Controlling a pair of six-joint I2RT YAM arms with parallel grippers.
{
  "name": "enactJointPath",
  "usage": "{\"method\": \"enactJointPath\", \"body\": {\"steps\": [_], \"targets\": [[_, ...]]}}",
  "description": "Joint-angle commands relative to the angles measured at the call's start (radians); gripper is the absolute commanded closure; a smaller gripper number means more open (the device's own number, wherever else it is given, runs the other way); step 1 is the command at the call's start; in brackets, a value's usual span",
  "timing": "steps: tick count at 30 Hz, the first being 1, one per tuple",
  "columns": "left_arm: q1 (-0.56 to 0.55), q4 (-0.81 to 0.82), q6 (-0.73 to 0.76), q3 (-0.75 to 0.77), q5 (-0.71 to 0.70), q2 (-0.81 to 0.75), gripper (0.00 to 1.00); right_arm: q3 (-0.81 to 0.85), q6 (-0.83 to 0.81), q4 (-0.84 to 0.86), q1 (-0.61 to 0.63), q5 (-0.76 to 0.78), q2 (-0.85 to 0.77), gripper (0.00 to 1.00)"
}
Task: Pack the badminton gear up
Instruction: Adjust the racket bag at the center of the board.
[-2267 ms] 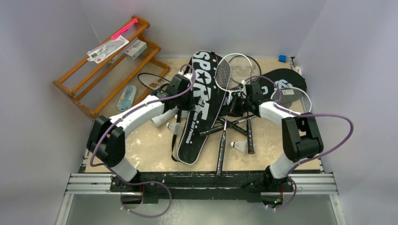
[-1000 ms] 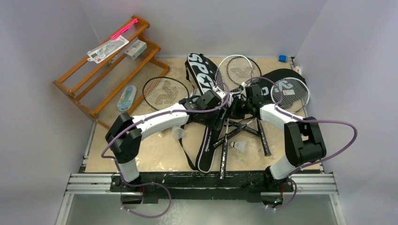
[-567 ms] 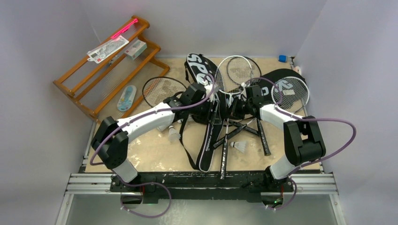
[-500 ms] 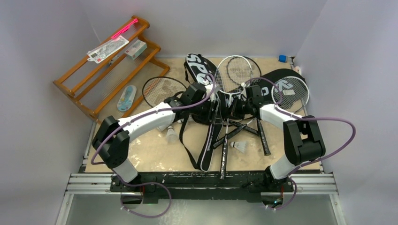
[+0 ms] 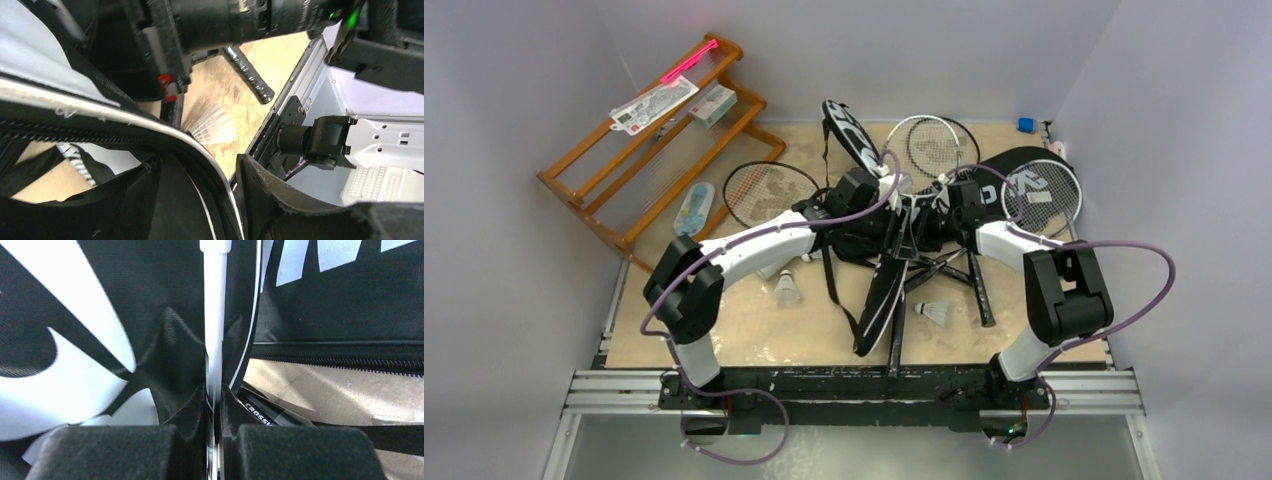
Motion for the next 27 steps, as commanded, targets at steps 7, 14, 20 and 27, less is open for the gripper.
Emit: {"method": "enactJointPath", "body": {"steps": [7,14,20,27], "targets": [[-0.083,-0.036,0.041,0.201,0.053,0.089,0.47,0.007,0.019,0.073,0.039,-0.014,0.055,1.00],[-0.084,-0.205,0.119,0.230,-0.109,0.034,0.47,0.022,-0.033,0.005,0.039,0.031,0.020,1.00],[-0.075,-0.304,0.120,0.218,-0.246,-0.060,0.46,0.008,-0.061,-0.019,0.039,0.060,-0.001,1.00],[-0.031,-0.291,0.071,0.107,-0.332,-0.192,0.45,0.016,-0.062,-0.051,0.040,0.087,-0.026,1.00]]}}
